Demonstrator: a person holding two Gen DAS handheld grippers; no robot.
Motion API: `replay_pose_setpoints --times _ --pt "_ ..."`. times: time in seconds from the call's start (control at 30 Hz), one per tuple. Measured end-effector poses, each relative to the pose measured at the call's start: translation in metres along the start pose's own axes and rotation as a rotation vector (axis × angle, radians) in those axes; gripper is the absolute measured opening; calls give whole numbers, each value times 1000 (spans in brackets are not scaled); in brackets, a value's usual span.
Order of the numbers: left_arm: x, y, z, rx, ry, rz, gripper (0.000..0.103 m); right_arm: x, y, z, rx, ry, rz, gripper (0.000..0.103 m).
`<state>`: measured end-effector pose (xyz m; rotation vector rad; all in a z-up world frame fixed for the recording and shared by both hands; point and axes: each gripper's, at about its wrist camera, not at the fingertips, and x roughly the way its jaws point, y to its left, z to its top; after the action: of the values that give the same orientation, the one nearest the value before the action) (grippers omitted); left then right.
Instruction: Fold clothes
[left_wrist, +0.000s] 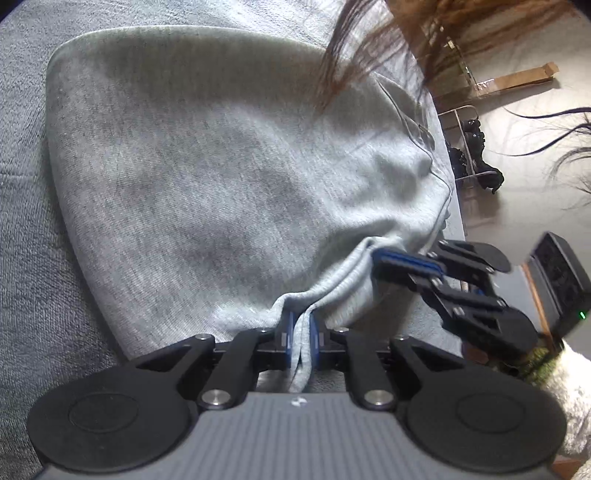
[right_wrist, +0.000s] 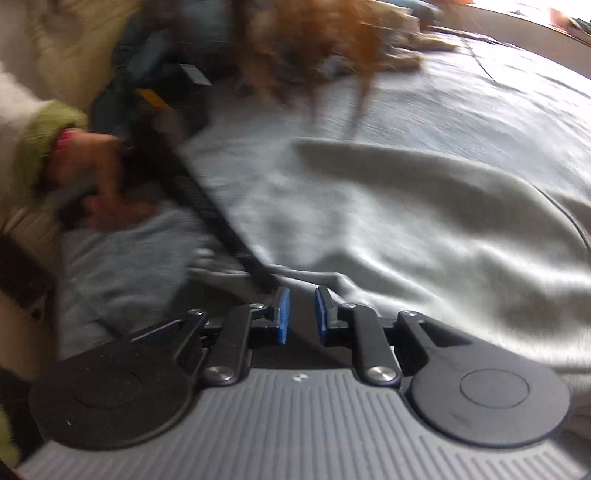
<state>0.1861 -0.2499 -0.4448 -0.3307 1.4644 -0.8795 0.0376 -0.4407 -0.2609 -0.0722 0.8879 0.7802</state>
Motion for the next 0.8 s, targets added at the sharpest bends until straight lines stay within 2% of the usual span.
replay_pose_setpoints --times 0.03,0.17,0.23,0.3,0.37,0.47,0.57,0.63,0.67,0.77,0.8 --pt "-1 -1 -2 5 -11 5 13 4 -12 -3 50 -16 -11 2" --pt "-20 -25 -15 96 -102 104 17 20 -29 -9 106 -47 -10 0" --pt "-36 -48 -23 186 -191 182 17 23 -35 -13 155 -69 3 0" --pt "-47 -73 -28 238 -269 186 17 21 -41 -16 203 -86 12 0" --pt "-47 -95 -24 275 -288 166 19 19 -45 -21 231 -98 18 0" --pt "-8 -112 -15 318 -226 170 19 20 -49 -25 268 -112 32 0" --pt "18 -101 -17 305 -199 188 19 22 -58 -29 328 -123 64 0" --pt "10 -81 -21 220 -223 170 6 24 -61 -30 344 -128 80 0" --pt "5 -72 -22 177 -234 161 4 23 -62 -31 345 -130 86 0" --pt "-8 -43 -29 54 -268 142 3 25 -68 -34 358 -139 112 0" --pt "-18 -34 -33 26 -279 170 3 25 -70 -35 365 -143 123 0"
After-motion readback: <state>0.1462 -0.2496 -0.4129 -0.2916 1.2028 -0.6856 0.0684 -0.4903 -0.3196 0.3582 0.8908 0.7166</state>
